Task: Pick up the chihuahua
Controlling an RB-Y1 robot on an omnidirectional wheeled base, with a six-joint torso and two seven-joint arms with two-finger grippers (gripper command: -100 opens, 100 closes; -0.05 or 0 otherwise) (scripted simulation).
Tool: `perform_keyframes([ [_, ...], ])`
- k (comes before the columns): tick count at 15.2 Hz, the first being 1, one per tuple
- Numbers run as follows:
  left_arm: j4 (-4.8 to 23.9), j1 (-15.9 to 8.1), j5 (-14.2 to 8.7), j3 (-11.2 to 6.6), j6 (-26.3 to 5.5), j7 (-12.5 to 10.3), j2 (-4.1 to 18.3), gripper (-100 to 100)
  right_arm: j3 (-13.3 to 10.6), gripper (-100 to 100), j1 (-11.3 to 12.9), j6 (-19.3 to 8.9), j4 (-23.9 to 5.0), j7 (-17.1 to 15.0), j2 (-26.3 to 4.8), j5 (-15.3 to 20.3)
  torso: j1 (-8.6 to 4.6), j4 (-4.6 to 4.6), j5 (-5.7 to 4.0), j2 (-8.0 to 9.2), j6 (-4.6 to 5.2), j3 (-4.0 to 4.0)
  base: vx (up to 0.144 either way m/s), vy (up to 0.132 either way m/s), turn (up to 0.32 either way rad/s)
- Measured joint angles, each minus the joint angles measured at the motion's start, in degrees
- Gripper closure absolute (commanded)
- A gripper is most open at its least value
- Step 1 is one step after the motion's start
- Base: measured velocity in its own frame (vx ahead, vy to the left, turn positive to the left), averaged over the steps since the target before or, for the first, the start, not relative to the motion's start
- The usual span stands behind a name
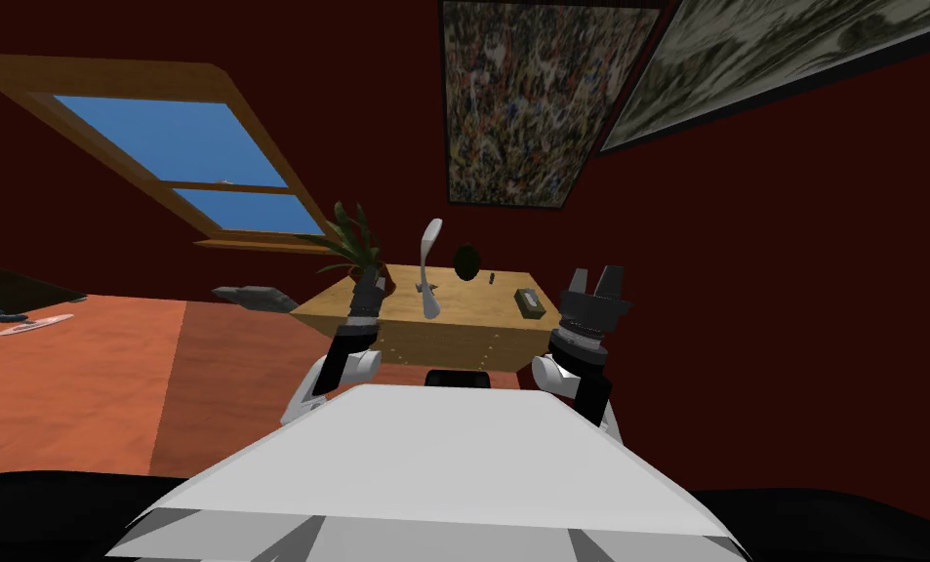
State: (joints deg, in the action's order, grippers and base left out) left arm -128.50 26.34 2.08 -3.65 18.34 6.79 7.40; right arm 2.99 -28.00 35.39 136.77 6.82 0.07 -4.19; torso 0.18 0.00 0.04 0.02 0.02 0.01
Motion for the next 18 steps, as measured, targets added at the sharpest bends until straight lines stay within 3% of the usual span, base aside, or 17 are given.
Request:
perform_keyframes([
  [6,2.0,-2.6,-0.3,-0.60,-5.8,-2.3,2.6,-100,0.0,0,0.0,0.0,0.0,0.0,0.0,0.0,0.00,0.00,0.00,0.00,0.01,0.00,-0.010,0.036,-0.106],
  [18,6.2,-8.4,-0.8,-1.73,-18.9,-6.7,5.7,-100,0.0,0,0.0,0.0,0.0,0.0,0.0,0.0,-0.03,-0.01,0.00,-0.02,-0.02,-0.01,-0.010,0.034,-0.097],
])
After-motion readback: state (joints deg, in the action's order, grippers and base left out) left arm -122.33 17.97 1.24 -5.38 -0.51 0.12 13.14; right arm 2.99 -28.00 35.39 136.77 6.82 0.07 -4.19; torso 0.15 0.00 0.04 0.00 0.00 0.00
